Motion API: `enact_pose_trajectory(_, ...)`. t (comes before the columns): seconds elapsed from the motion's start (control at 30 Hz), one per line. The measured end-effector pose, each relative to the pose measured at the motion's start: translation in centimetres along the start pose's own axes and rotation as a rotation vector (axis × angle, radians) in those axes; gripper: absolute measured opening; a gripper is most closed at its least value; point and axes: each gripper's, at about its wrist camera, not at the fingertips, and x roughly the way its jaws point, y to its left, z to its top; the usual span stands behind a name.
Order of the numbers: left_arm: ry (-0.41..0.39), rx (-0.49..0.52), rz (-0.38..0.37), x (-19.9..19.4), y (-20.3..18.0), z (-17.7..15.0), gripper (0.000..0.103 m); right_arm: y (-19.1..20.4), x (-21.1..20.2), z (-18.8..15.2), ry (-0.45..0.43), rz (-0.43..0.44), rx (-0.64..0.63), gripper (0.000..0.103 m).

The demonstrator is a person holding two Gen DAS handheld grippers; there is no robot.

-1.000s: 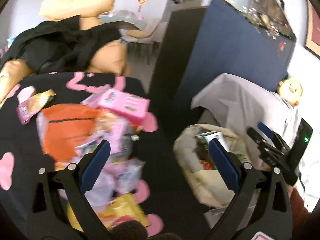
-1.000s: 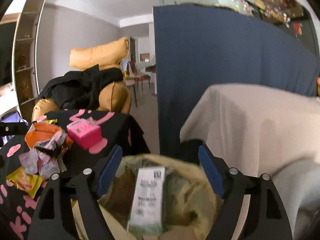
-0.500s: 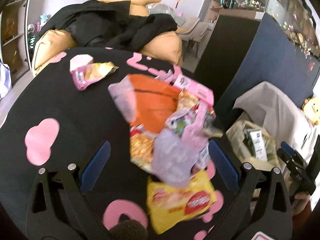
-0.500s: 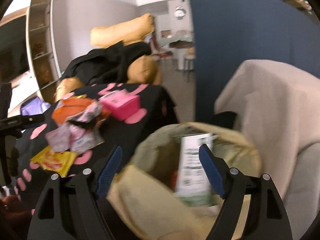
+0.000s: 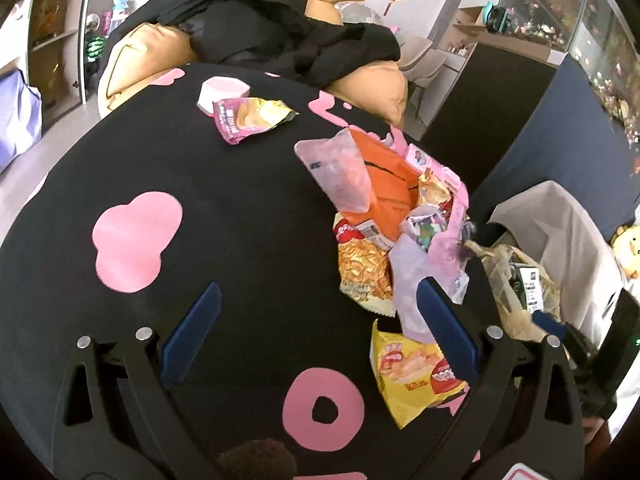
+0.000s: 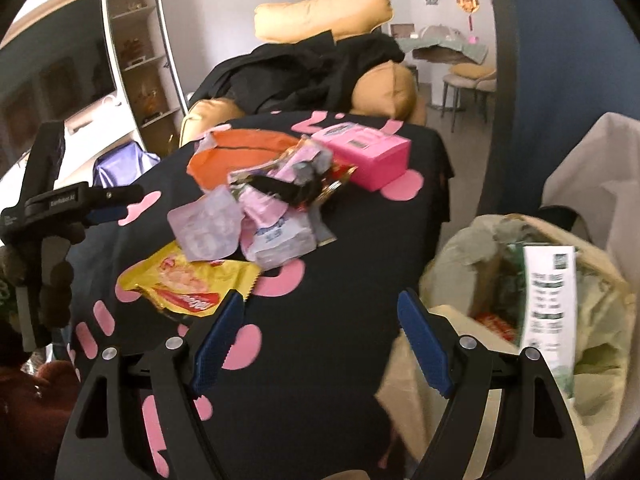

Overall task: Collect trash
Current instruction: 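Grasp the orange plastic bag on the table with the left tool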

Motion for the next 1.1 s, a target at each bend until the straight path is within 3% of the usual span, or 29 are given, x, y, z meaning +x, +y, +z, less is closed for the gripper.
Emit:
enact_pose_trajectory(0.17, -0.047, 0.084, -0.045, 1.1, -1.9, 2.3, 0.088, 1.3, 1.2, 0.0, 0.026, -0.003, -0.023, 0.076)
enact_pose_trajectory(0.33, -0.046, 0.011, -0.046, 4.7, -2.3, 6.5, 0.083, 2.3, 1.9, 0.1, 0.032, 0.021, -0.013, 0.076)
enact_pose_trajectory(0.43, 0.026, -0.05, -0.058, 7.5, -1.9, 7.5, 0.069, 3.2, 2.3, 0.2, 0.04, 0.034, -0.021, 0.076)
enact_pose_trajectory(0.5, 0.065, -0.073, -0.073, 8.6, -1.6, 7.4, 0.042, 3.9, 2.6, 0.4, 0.046, 0.043, -0.036, 0.075)
enact_pose_trajectory(0.6, 0.067, -0.075, -0.088, 8.0, -0.9, 6.7, 0.025, 5.1, 2.9, 0.6, 0.05, 0.048, -0.067, 0.075)
enact_pose_trajectory(0.73, 0.034, -0.05, -0.077, 4.4, 0.8, 5.2, 0.021, 6.2, 3.6, 1.4, 0.052, 0.057, -0.088, 0.075)
enact_pose_trajectory(0.97, -0.014, -0.116, 0.109, -1.3, 7.0, 2.5, 0.021, 7.9, 5.8, 2.7, 0.084, 0.111, -0.096, 0.075)
enact_pose_trajectory(1.1, -0.023, -0.18, 0.134, -2.6, 9.8, 1.5, 0.021, 9.2, 7.3, 2.6, 0.126, 0.126, -0.116, 0.076)
